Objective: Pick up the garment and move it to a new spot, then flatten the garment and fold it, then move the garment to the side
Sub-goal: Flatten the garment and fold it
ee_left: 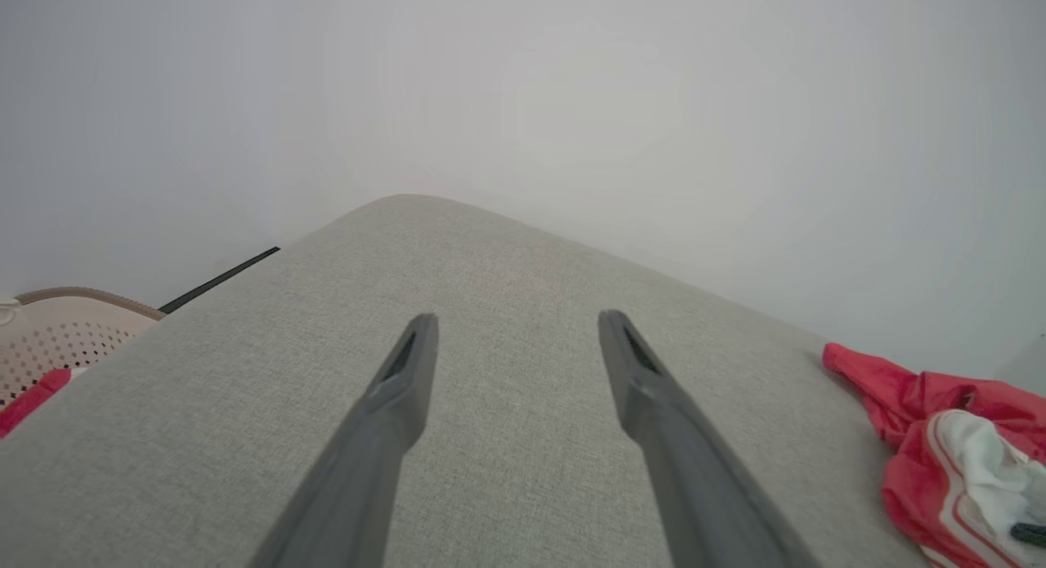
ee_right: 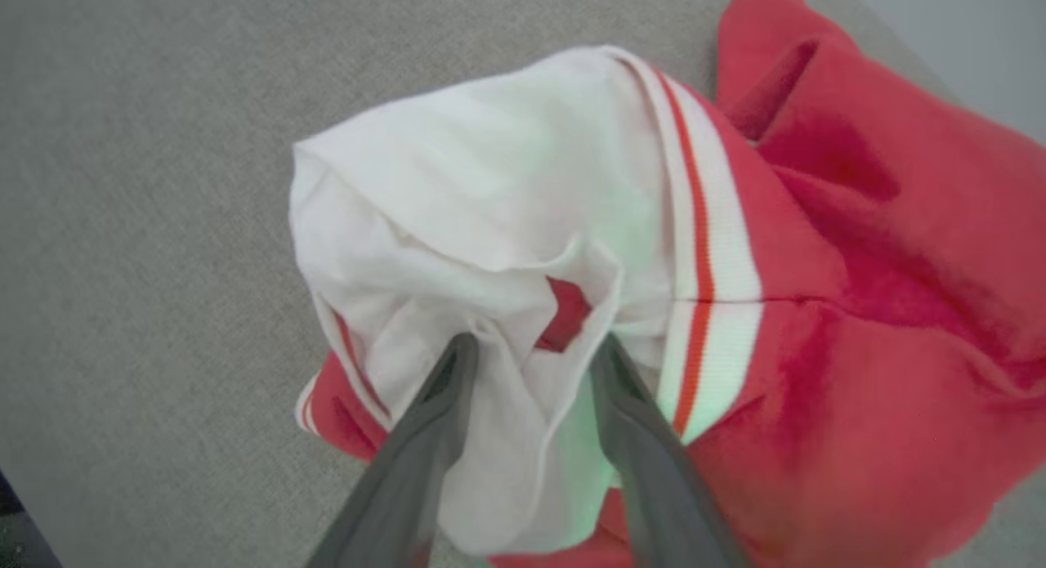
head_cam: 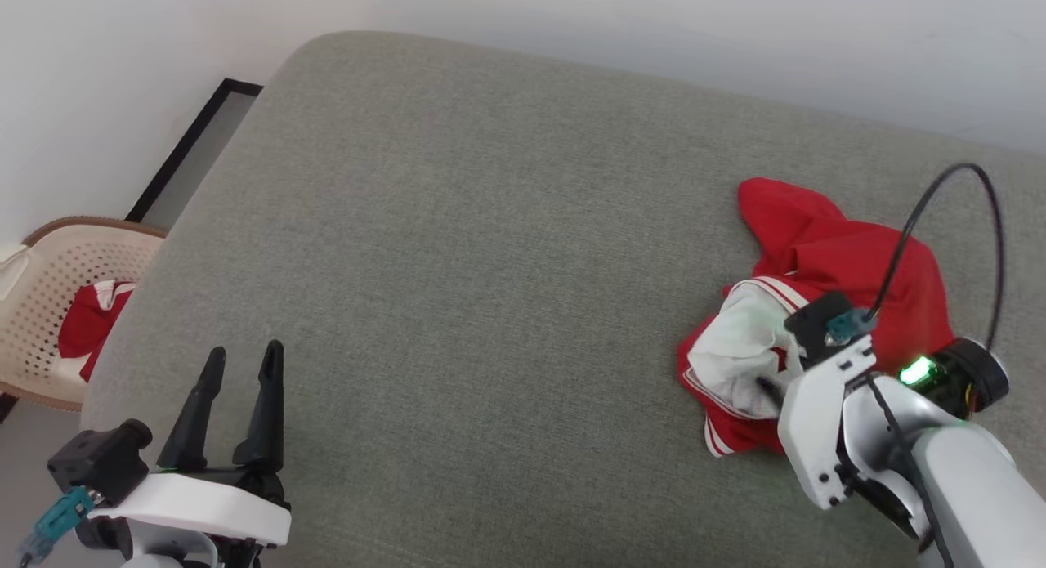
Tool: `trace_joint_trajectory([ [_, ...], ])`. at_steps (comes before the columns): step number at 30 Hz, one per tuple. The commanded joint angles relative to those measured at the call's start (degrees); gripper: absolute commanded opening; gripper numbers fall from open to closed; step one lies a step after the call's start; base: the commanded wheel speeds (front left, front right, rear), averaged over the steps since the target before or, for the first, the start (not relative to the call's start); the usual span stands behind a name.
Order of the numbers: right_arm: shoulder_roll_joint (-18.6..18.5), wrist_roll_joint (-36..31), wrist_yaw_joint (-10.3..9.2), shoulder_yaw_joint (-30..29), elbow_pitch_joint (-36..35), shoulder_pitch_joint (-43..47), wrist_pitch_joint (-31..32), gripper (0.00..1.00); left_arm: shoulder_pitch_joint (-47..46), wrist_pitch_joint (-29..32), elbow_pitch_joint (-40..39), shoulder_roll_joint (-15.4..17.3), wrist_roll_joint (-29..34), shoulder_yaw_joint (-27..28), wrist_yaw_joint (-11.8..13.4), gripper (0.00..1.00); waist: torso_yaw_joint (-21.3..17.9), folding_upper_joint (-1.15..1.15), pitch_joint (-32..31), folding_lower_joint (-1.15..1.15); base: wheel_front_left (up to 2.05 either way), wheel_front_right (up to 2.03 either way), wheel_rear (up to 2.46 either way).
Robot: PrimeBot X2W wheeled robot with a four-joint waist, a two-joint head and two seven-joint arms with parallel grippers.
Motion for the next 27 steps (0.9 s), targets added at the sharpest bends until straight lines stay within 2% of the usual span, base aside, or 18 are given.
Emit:
trace_joint_trajectory([
  [1,0.44,0.70,-0.02,-0.01,0.89,-0.87,-0.40,0.00,-0.43,-0.31,0.14,0.10,-0.38,0.20,-0.16,1.00,0.32,0.00,0.12,0.00,0.00,0.00,0.00],
  [6,0.17,2.01,-0.02,-0.08,0.86,-2.31,-1.52,0.00,0.30,-0.31,0.23,-0.05,-0.36,1.09,-0.16,1.00,-0.07,0.00,-0.29,0.00,0.00,0.00,0.00],
  [9,-0.90,2.82,-0.02,-2.49,-1.19,-0.97,-0.64,0.00,1.23,-0.31,-0.07,0.04,-0.25,1.93,-0.16,1.00,-1.20,0.00,-0.61,0.00,0.00,0.00,0.00],
  [16,-2.91,2.87,-0.02,-12.73,-7.64,5.81,2.28,0.00,1.46,-0.31,-0.89,0.61,0.11,2.60,-0.17,1.00,-4.43,0.00,-0.94,0.00,0.00,0.00,0.00],
  [18,-2.63,1.96,-0.02,-17.78,-8.91,9.34,3.67,0.00,1.24,-0.31,-1.15,0.86,0.18,2.53,-0.17,1.00,-5.79,0.00,-0.92,0.00,0.00,0.00,0.00],
  [23,-1.55,0.86,-0.02,-22.65,-8.45,13.06,5.05,0.00,0.68,-0.30,-1.31,0.97,0.20,2.33,-0.17,1.00,-7.37,0.00,-0.68,0.00,0.00,0.00,0.00],
  [27,-0.04,0.70,-0.02,-25.35,-4.64,14.67,5.09,0.00,-0.29,-0.31,-1.12,1.33,0.13,1.69,-0.17,1.00,-8.31,0.00,-0.38,0.00,0.00,0.00,0.00],
])
